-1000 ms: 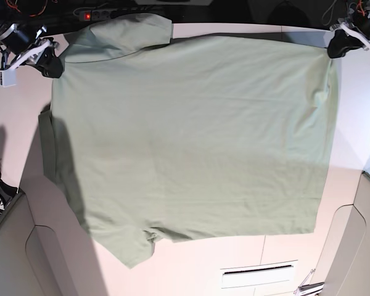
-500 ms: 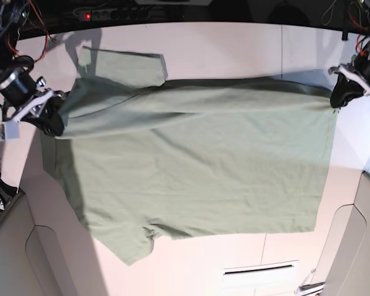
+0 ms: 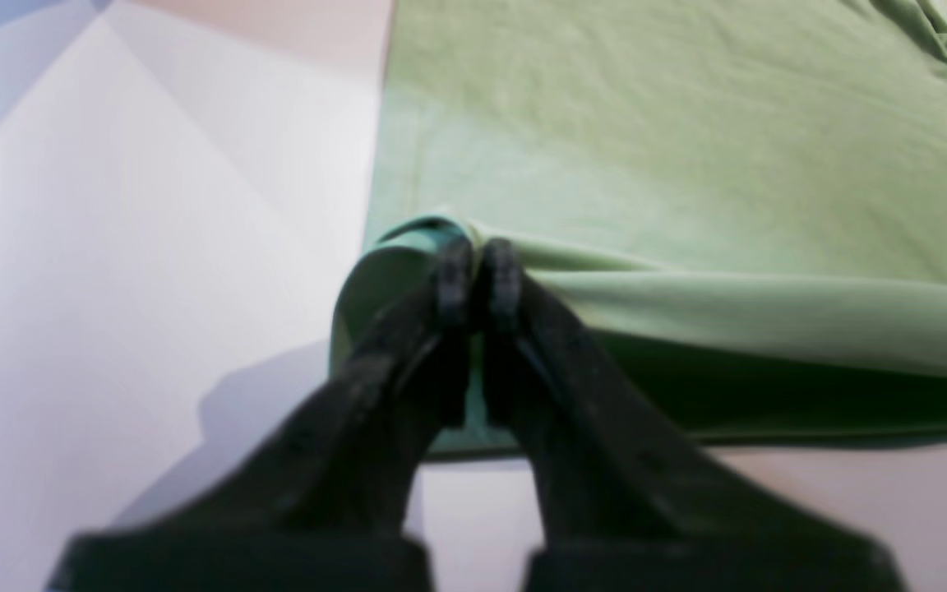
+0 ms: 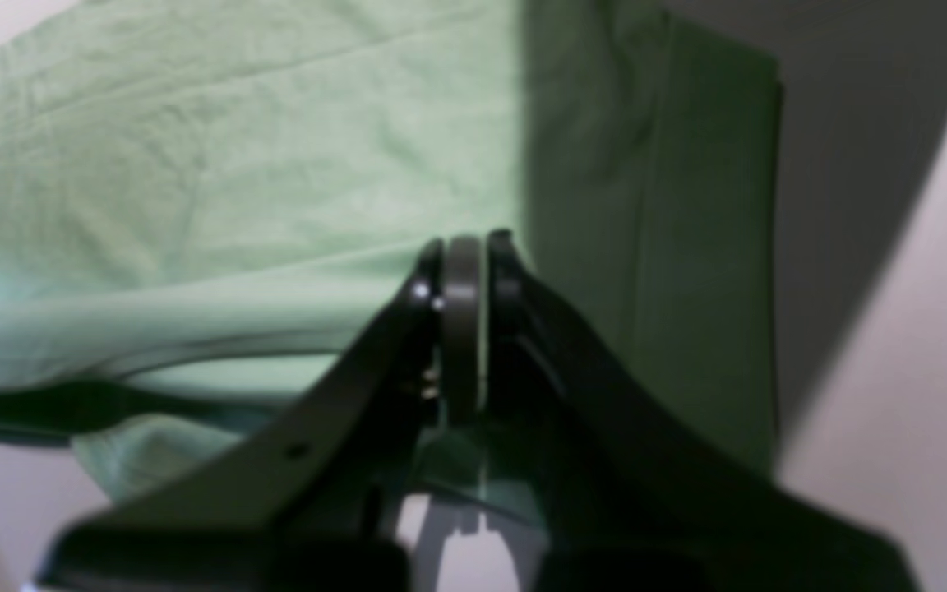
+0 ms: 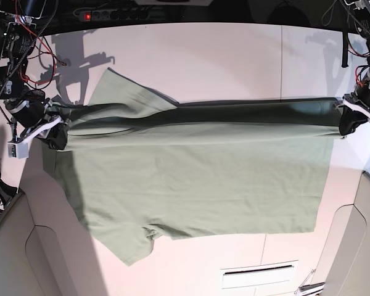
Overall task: Fold the T-shirt properly
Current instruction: 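Lift and pull the shirt by its shoulders to straighten it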
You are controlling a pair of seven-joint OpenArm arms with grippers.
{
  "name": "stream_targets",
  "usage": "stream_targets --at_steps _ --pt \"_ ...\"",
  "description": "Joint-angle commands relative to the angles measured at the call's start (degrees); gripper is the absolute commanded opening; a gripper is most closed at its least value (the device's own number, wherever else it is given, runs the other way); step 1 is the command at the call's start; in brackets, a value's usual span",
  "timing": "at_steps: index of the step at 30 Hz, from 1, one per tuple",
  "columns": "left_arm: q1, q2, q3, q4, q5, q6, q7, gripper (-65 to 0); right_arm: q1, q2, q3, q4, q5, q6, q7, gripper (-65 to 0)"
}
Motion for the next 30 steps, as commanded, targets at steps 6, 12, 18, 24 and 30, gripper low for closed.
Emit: stream_targets --at_steps 6,12,18,24,30 --pt "-0.28 -1.14 -0.33 0.74 -0.11 -0.66 -1.27 -40.3 0.76 0.85 0.28 0.81 0.87 2.6 1.49 -51.5" --pt "-0.31 -1.16 -0.35 0.74 0.79 -0.61 -2.29 -34.6 1.99 0.85 0.31 0.98 2.97 6.01 1.46 -32.9" --pt "-0.28 -1.14 -0.35 0.74 1.36 -0.61 -2.27 -34.6 2.64 0.87 1.64 2.38 3.23 6.05 0.72 -32.9" --pt "-0.28 -1.14 -0.35 0.74 1.4 -0.61 -2.29 -34.6 2.64 0.87 5.31 4.37 3.28 6.03 -2.8 -32.9" --pt "-0.28 -1.14 -0.35 0.74 1.38 -0.61 -2.32 -34.6 2.49 0.87 8.98 6.91 6.62 6.05 -8.44 -32.9"
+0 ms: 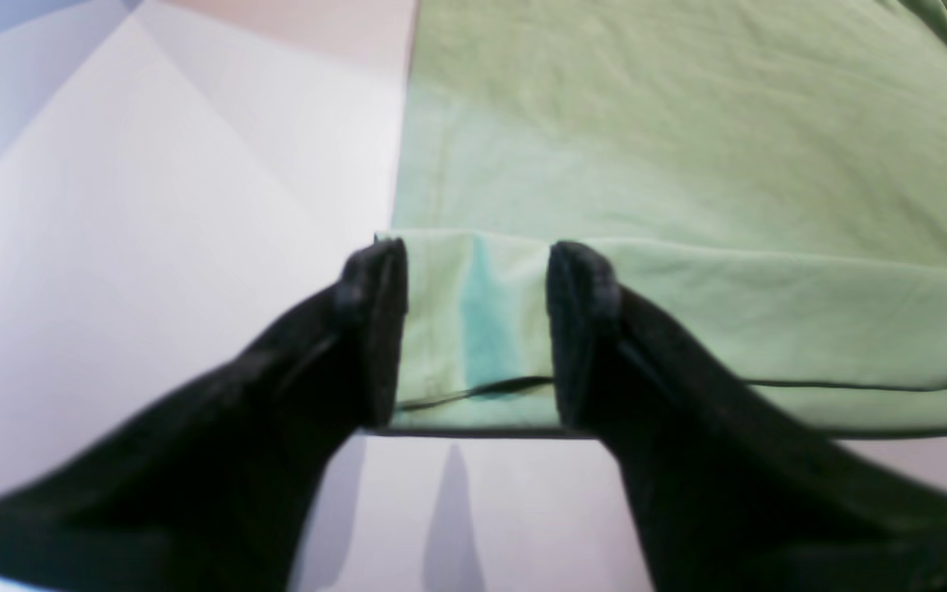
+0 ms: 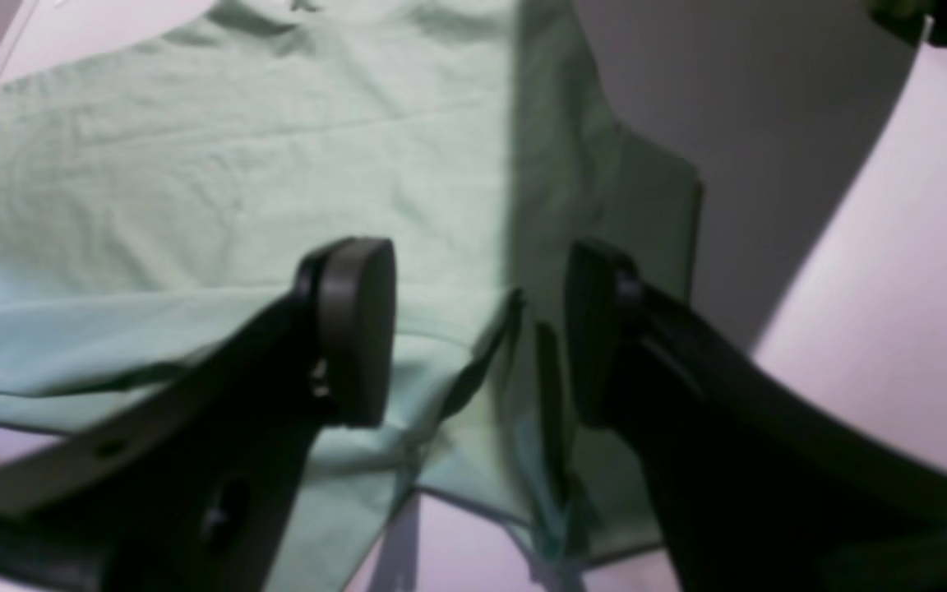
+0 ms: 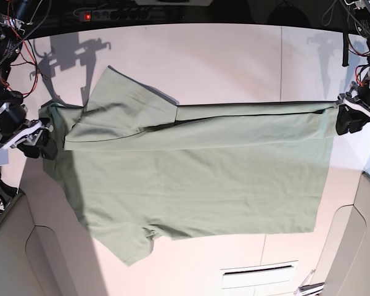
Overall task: Fold the T-shirt properly
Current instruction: 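Lift and pull the shirt by its shoulders to straighten it, then release the right gripper and move it to the sleeve edge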
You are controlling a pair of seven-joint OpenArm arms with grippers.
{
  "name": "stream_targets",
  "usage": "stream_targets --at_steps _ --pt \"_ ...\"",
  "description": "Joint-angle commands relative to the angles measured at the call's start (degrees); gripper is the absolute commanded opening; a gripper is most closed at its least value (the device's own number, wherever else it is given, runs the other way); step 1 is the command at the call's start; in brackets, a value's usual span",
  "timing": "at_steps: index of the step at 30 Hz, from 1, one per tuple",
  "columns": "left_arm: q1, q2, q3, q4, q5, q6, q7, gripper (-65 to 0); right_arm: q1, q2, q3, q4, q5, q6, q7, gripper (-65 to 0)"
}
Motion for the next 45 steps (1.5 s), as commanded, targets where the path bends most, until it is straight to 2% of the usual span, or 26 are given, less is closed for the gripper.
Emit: stream_targets --at_steps 1,7,14,17,22,32,38,41,45 --pt "-0.28 -1.14 -0.35 0.76 -0.7 -0.44 -1.44 -34.6 0.72 0.81 0.94 1.64 1.88 0.46 0.44 -32.9" --pt "-0.26 -1.11 -0.35 0.76 -0.66 -0.44 -1.4 -34.6 -0.61 0.87 4.37 4.57 4.13 0.46 -3.21 -33.1" --pt "-0.28 -1.11 -0.35 0.76 -0.02 -0.42 -1.42 -34.6 -9.81 0.85 5.31 9.42 7.67 0.87 -5.16 -33.1" --pt "-0.28 -1.11 -0.35 0.76 -0.02 -0.42 -1.42 -34.6 -14.43 0.52 5.29 11.85 10.05 1.99 -5.31 -33.1" --pt "-0.28 -1.11 -0.35 0.76 -0.07 -0.42 -1.25 -34.6 -21.24 0.44 4.98 12.66 17.46 5.2 -6.29 -33.1" --pt "-0.31 -0.63 -0.35 0.79 -0.11 -0.42 -1.25 -34.6 -27.21 0.46 1.31 12.31 16.68 5.16 -6.34 -33.1" --pt "-0.55 -0.59 -0.35 0.79 -0.11 -0.42 -1.22 -34.6 -26.99 0.46 -5.99 9.84 12.41 4.61 -4.87 -33.1" --pt "-1.31 -0.63 -0.35 0.76 -0.09 -0.44 -1.18 -34.6 -26.86 -0.87 -8.39 7.72 8.55 3.52 -2.12 -33.1" --pt "-1.79 -0.59 -0.35 0.79 -0.11 -0.44 -1.16 -34.6 -26.84 -2.91 -8.44 5.99 8.35 3.37 0.92 -33.1"
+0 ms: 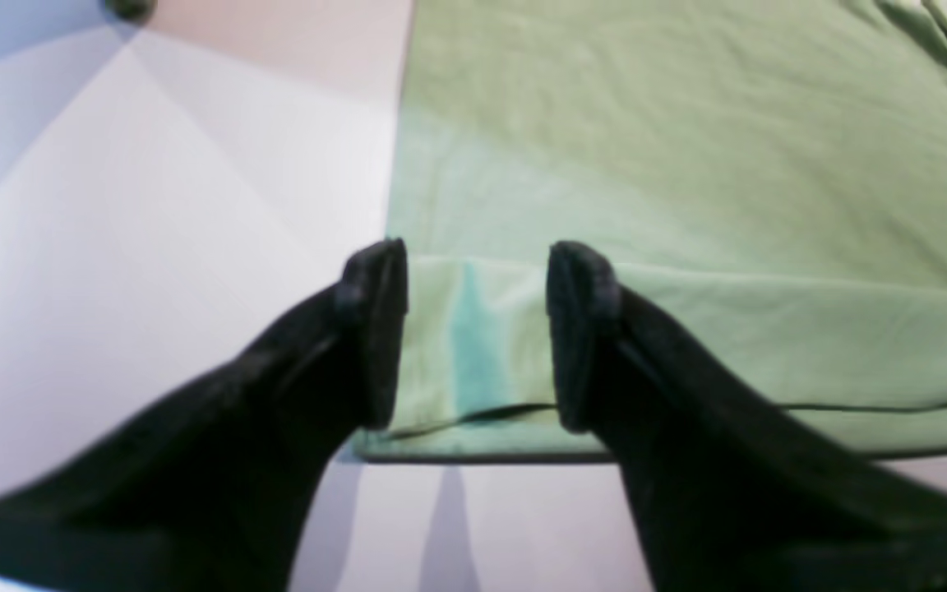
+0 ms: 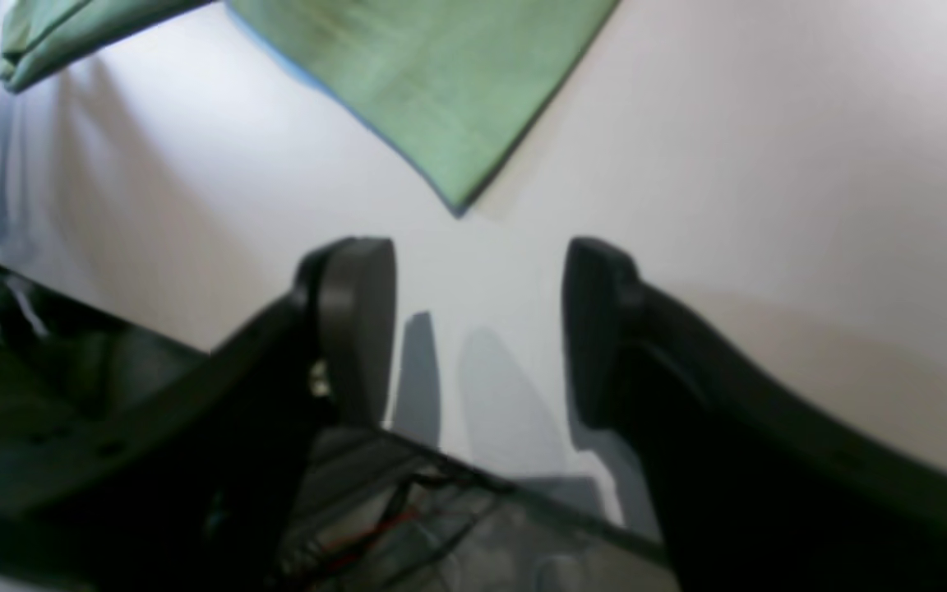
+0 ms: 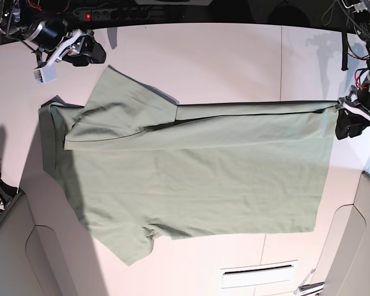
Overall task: Fold the T-shirt properly
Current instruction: 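Release the right gripper and move it to the sleeve edge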
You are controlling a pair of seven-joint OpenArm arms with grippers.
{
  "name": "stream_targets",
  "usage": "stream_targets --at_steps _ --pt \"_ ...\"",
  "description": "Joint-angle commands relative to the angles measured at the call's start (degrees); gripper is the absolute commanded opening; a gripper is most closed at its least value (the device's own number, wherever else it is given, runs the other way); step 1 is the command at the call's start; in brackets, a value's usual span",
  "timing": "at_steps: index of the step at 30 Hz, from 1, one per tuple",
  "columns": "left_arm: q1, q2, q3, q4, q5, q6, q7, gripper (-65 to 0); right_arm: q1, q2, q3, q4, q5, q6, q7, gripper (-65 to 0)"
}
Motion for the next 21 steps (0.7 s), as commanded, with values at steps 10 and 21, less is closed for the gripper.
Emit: stream_targets --at_steps 10,21 --pt "-0.76 -0.33 -0.35 0.79 -0.74 -0.42 -0.72 -34.6 6.05 -0.52 -5.22 -6.01 1.68 -0.11 0.9 -33.1" --pt "-0.76 -0.33 -0.35 0.79 -0.74 -0.42 -0.33 -34.6 8.96 -4.61 -5.68 -10.49 4.28 -0.57 -0.79 -33.1"
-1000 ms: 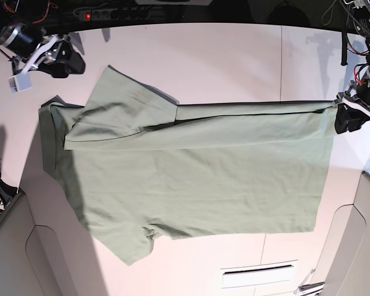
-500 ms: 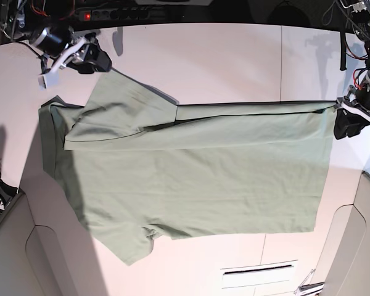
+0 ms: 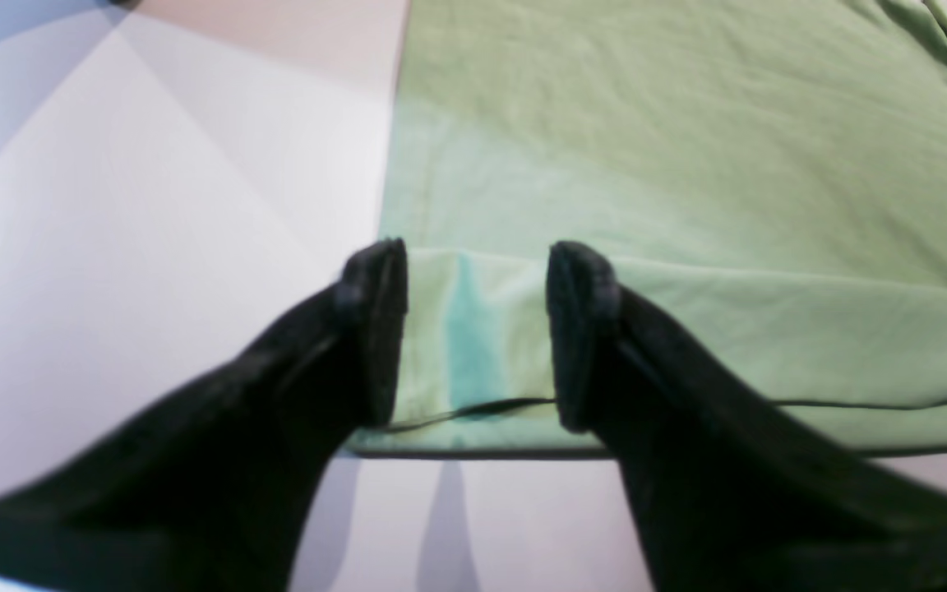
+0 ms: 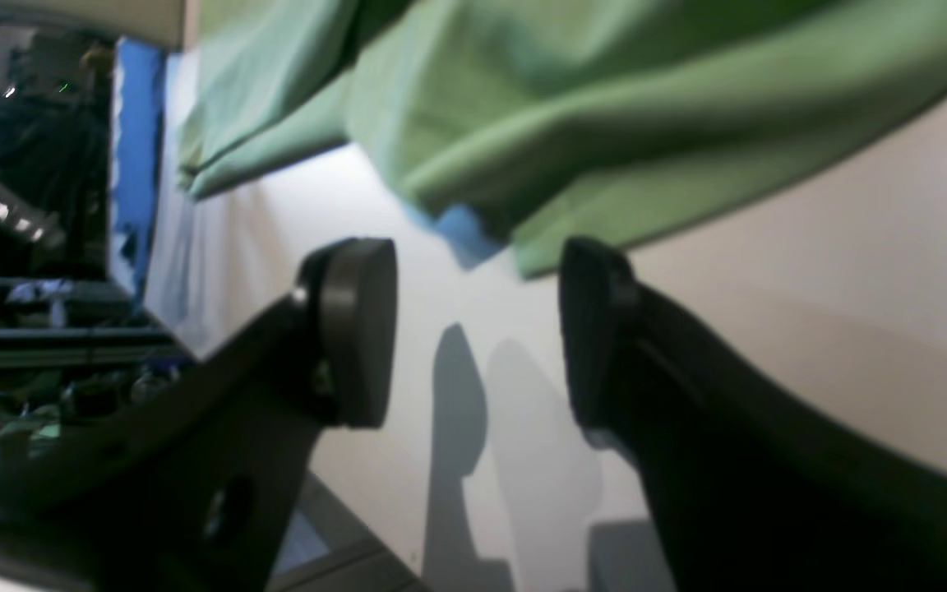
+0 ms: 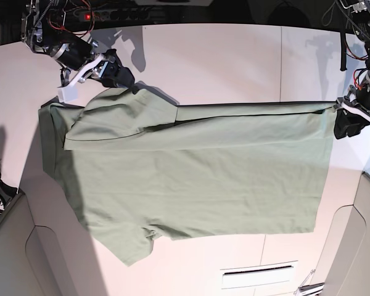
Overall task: Fold the T-shirt properly
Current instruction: 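Release the right gripper and move it to the sleeve edge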
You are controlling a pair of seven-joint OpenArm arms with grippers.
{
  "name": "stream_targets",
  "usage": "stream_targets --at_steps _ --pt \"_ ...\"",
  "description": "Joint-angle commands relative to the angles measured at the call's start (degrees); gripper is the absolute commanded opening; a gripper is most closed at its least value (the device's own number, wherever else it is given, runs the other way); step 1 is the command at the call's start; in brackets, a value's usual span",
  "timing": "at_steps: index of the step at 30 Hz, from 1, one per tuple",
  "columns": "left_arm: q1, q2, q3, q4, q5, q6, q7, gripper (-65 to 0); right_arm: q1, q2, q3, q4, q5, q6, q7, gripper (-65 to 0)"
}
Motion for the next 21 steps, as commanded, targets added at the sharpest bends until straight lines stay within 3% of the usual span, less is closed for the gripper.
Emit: stream_targets --at_steps 1,9,16,21 --pt "-0.44 -0.98 -0.33 0.79 -0.7 -0.42 -0.98 -34.6 -0.33 0.31 0.15 1.16 -1.16 -0.42 -1.05 -33.1" --pt "-0.44 -0.98 -0.33 0.79 -0.7 -0.42 -0.37 -34.6 -1.01 0.15 3.93 10.95 -3.21 -0.44 -1.86 -33.1" --pt "-0.46 -1.01 -0.33 0.79 -0.72 -0.44 -0.37 -34.6 -0.98 0.15 6.56 9.81 -11.47 -8.0 0.96 -33.1" --pt "-0.46 -1.01 -0.33 0.79 -0.72 -0.44 -0.37 -34.6 -0.55 0.13 6.05 6.03 -8.72 -7.96 0.96 -33.1"
